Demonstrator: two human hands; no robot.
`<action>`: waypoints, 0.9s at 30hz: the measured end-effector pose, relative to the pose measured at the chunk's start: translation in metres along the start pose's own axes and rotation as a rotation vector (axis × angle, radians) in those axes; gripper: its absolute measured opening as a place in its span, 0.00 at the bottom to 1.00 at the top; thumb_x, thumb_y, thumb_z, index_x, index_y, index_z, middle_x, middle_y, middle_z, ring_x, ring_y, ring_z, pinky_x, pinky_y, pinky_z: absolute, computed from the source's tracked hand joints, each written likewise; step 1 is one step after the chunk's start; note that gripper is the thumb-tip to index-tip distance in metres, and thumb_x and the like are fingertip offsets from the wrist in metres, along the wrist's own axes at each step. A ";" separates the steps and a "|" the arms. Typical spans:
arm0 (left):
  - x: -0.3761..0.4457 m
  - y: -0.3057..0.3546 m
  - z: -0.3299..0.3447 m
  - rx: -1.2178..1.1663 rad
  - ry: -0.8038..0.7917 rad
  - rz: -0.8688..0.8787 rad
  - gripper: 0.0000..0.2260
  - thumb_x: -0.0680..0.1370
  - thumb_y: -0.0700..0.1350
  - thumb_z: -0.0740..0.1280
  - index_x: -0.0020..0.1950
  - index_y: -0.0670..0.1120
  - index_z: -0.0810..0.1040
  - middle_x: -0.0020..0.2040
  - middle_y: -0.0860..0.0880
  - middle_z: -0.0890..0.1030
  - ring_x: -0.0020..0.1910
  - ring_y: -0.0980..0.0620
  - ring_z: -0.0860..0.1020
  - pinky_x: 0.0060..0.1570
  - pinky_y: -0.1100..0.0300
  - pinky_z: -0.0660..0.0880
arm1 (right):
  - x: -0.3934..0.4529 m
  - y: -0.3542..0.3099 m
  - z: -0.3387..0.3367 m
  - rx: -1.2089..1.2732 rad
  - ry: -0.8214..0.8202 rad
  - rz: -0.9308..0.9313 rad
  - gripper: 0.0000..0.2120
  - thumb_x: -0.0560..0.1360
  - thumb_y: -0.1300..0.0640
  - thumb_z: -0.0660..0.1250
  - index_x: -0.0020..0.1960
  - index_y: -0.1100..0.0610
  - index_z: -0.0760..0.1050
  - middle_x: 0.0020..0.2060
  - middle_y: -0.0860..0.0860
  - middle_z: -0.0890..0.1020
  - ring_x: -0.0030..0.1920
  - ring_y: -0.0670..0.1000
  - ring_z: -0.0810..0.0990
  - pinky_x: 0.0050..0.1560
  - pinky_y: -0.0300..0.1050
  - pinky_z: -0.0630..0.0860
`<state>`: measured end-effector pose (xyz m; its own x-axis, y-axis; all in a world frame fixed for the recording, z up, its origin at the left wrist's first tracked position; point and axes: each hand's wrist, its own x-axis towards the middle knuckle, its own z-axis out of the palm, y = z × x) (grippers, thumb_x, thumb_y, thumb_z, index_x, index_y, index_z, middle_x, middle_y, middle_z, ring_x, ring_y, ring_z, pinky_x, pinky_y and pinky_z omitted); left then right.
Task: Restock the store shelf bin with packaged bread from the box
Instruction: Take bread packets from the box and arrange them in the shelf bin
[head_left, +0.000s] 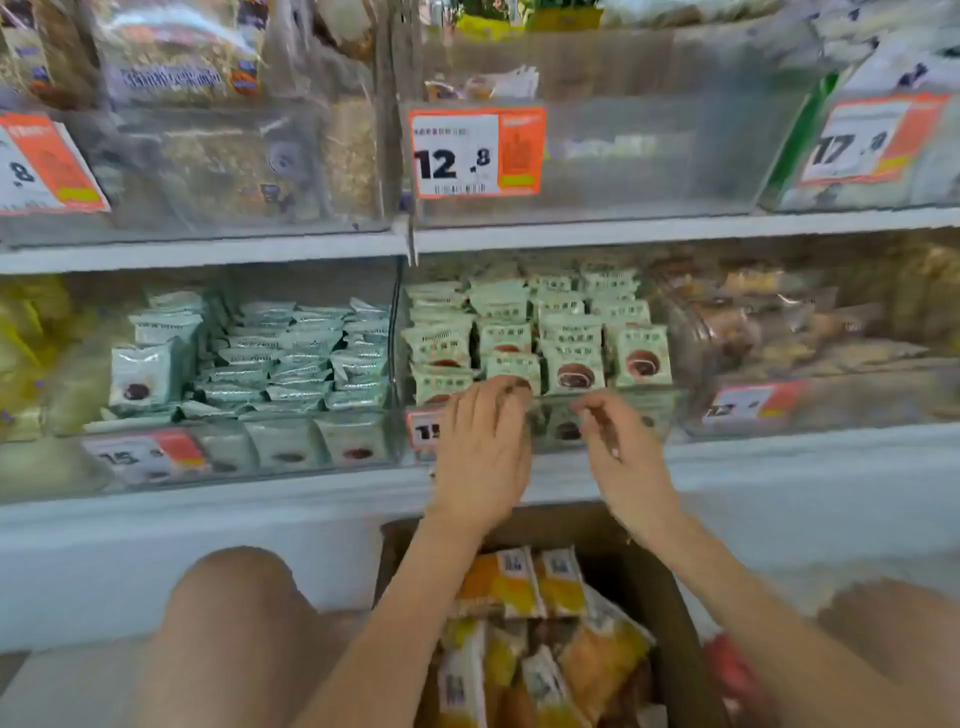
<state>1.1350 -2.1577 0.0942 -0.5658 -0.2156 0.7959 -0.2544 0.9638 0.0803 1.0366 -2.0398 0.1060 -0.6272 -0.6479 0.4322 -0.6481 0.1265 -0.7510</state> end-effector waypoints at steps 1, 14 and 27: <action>-0.026 0.004 0.005 -0.016 -0.098 -0.060 0.14 0.71 0.39 0.60 0.57 0.43 0.69 0.54 0.41 0.78 0.52 0.43 0.72 0.49 0.52 0.68 | -0.021 0.016 0.007 -0.015 -0.071 0.071 0.05 0.81 0.56 0.58 0.50 0.47 0.71 0.43 0.47 0.78 0.43 0.40 0.76 0.41 0.30 0.70; -0.235 0.018 0.004 -0.175 -0.961 -1.063 0.13 0.77 0.39 0.60 0.62 0.44 0.69 0.64 0.42 0.69 0.60 0.40 0.71 0.59 0.44 0.72 | -0.175 0.055 0.096 -0.265 -1.147 0.489 0.22 0.78 0.50 0.63 0.68 0.60 0.66 0.63 0.56 0.75 0.60 0.55 0.75 0.55 0.43 0.71; -0.231 0.006 -0.016 -0.349 -0.891 -1.489 0.23 0.79 0.39 0.59 0.73 0.39 0.57 0.65 0.38 0.71 0.62 0.39 0.73 0.61 0.47 0.72 | -0.199 0.068 0.143 -0.038 -0.789 0.731 0.11 0.80 0.52 0.60 0.47 0.61 0.72 0.41 0.53 0.76 0.42 0.52 0.75 0.43 0.47 0.72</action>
<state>1.2765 -2.0992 -0.0790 -0.2783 -0.7561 -0.5923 -0.8068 -0.1506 0.5713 1.1791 -2.0090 -0.1026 -0.4212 -0.7058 -0.5696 -0.2505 0.6941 -0.6749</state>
